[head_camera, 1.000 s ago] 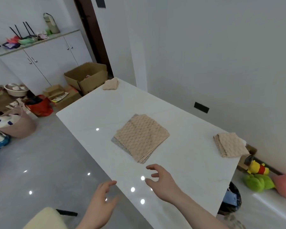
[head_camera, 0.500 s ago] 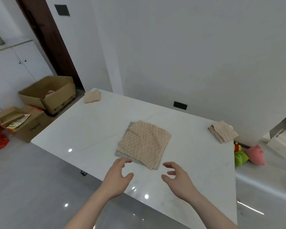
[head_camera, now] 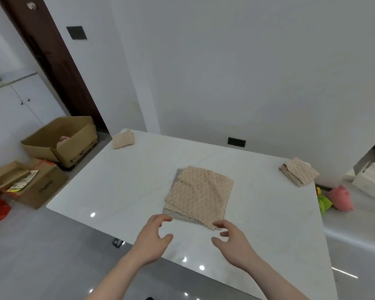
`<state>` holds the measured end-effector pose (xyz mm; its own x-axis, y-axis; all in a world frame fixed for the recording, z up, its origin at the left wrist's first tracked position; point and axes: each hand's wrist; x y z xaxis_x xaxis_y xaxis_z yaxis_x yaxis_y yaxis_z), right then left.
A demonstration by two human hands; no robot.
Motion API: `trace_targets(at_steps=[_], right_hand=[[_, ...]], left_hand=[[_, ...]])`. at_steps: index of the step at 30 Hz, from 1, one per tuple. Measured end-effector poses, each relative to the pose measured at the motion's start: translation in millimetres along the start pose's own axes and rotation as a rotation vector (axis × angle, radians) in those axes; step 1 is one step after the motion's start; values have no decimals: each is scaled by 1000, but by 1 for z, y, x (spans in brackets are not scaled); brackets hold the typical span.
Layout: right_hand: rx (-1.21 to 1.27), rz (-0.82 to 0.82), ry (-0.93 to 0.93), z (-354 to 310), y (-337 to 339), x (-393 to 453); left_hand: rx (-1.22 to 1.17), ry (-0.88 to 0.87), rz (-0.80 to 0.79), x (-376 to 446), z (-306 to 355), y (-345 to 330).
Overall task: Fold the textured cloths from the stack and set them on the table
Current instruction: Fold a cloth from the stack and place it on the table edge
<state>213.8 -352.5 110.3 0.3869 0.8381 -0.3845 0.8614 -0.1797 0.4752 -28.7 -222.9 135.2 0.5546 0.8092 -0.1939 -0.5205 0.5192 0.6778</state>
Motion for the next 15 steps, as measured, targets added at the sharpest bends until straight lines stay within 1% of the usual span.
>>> trace_targets(at_steps=[4,8,12,15], right_hand=[[9,94,-62,-11,-18,20],[42,198,-148,-29,-55,48],[19,248,-212,-46,-97,71],[-13,263,-237,-52,-116,83]], left_hand=[[28,-39,-78,35,-25,24],[61,-103,-194,73,-64,53],[114,-154,-289,110,-109,77],[171,-165,-368,138,-134,81]])
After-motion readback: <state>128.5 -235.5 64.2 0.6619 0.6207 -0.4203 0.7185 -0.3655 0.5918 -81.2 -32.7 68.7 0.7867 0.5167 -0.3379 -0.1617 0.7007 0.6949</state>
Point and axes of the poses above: each hand's wrist, its own x-axis towards the middle knuckle, its own y-axis out of the back of the hand, z = x × y, and after that the axes turned 4 degrees about -y, right-handed
